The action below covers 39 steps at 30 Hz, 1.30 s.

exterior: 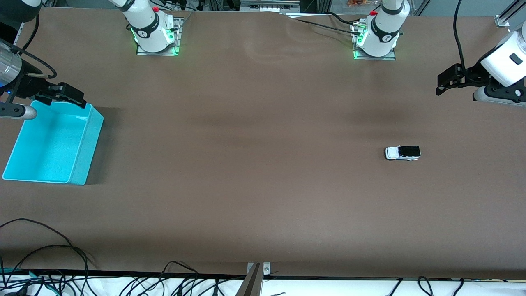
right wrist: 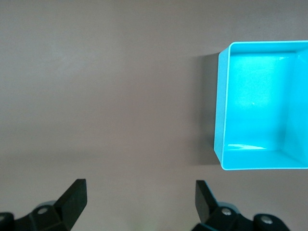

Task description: Wind and store white jeep toy

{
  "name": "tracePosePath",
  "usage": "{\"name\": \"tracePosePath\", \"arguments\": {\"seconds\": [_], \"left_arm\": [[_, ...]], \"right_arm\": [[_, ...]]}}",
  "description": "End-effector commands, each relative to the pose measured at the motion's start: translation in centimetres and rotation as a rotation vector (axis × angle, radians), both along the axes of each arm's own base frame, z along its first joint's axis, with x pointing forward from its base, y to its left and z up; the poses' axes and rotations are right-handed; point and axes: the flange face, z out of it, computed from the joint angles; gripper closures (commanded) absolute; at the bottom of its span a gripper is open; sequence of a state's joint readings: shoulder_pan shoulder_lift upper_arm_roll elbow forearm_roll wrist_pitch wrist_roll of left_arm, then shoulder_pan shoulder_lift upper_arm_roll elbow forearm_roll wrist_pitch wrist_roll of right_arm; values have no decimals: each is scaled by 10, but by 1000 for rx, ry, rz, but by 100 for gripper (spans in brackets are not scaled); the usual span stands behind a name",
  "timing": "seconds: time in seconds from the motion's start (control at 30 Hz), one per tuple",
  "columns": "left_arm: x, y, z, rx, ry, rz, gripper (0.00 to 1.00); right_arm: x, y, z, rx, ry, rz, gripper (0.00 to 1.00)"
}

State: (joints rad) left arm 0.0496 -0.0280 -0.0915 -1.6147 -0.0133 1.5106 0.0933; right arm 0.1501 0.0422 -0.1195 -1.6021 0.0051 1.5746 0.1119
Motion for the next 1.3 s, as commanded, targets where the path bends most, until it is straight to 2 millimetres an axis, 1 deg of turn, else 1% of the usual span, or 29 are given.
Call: {"name": "tracePosePath", "arguments": {"seconds": [0.0,0.23,1.27], "left_arm": [[5,1,5,17,-11,-9,0],[5,1,5,17,-11,-9,0],[5,2,5,16,-11,-9,0]], "right_arm": [[-7,2,3,-12,4,13,0],[-5,2,1,-14,5,35,0],[-3,2,4,-14,-6,33,0]]}}
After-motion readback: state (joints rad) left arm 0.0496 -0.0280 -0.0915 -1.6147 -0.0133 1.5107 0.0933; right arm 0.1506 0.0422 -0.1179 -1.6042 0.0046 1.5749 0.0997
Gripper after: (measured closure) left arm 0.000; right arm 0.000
